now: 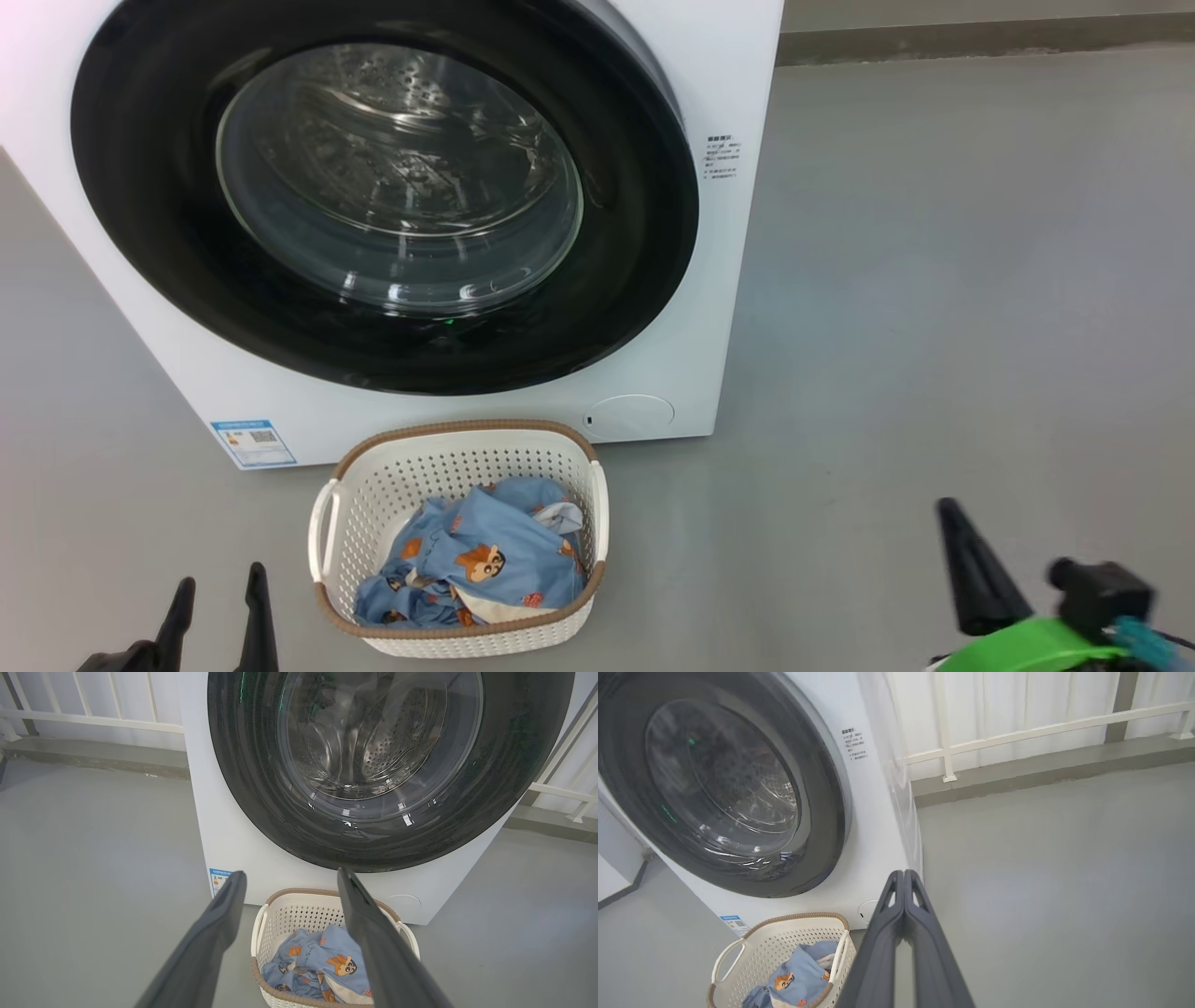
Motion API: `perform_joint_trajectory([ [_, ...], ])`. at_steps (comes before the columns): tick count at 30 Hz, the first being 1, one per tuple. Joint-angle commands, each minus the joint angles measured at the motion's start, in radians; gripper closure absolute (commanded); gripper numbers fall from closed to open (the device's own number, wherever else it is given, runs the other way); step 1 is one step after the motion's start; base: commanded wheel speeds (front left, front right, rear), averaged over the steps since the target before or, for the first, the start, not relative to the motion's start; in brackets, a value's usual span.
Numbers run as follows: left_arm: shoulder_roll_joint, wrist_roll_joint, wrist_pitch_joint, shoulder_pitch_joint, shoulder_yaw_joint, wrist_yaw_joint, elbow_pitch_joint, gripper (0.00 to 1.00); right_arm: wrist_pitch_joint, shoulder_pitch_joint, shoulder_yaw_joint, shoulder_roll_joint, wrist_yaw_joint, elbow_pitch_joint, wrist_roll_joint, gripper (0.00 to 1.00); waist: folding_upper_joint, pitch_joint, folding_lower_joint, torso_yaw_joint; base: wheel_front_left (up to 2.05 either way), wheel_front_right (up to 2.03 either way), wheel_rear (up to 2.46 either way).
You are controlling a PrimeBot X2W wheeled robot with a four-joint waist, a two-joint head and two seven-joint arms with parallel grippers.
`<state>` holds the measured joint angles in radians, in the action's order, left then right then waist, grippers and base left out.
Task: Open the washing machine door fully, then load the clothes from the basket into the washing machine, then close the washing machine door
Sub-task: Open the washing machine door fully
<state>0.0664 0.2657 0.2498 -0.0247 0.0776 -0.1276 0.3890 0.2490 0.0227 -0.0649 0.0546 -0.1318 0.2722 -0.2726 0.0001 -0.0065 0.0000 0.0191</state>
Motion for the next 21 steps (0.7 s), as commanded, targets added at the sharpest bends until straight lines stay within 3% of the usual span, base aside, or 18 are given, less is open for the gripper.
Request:
perform_joint_trajectory([
  [1, 0.018, -0.008, 0.012, -0.017, 0.036, -0.003, -0.026, 0.0, 0.013, 0.038, 0.013, 0.002, 0.001, -0.017, -0.037, 1.0, -0.0001, 0.0, 0.0, 0.002, 0.0, 0.0, 0.0],
  [4, 0.017, -0.007, 0.012, -0.014, 0.035, -0.003, -0.028, 0.0, 0.013, 0.046, -0.021, -0.003, 0.001, 0.008, -0.196, 1.0, -0.0001, 0.001, 0.0, 0.009, 0.0, 0.0, 0.0],
  [9, 0.015, -0.007, 0.012, -0.013, 0.026, -0.003, -0.031, 0.0, 0.013, 0.073, -0.067, -0.004, 0.001, 0.072, -0.605, 1.0, -0.0001, 0.011, 0.0, 0.03, 0.0, 0.0, 0.0],
  [12, 0.016, -0.005, 0.012, -0.015, 0.016, -0.003, -0.033, 0.0, 0.013, 0.096, -0.096, -0.002, 0.001, 0.109, -0.774, 1.0, -0.0001, 0.023, 0.0, 0.043, 0.0, 0.0, 0.0],
  [16, 0.021, 0.0, 0.012, -0.022, -0.001, -0.003, -0.041, 0.0, 0.011, 0.125, -0.104, 0.036, 0.001, 0.132, -1.0, 1.0, -0.0001, 0.047, 0.0, 0.061, 0.0, 0.0, 0.0],
  [21, 0.033, 0.012, 0.012, -0.045, -0.021, -0.003, -0.061, 0.0, -0.089, 0.155, -0.133, 0.098, 0.001, 0.139, -1.239, 1.0, -0.0001, 0.102, 0.0, 0.086, 0.0, 0.0, 0.0],
])
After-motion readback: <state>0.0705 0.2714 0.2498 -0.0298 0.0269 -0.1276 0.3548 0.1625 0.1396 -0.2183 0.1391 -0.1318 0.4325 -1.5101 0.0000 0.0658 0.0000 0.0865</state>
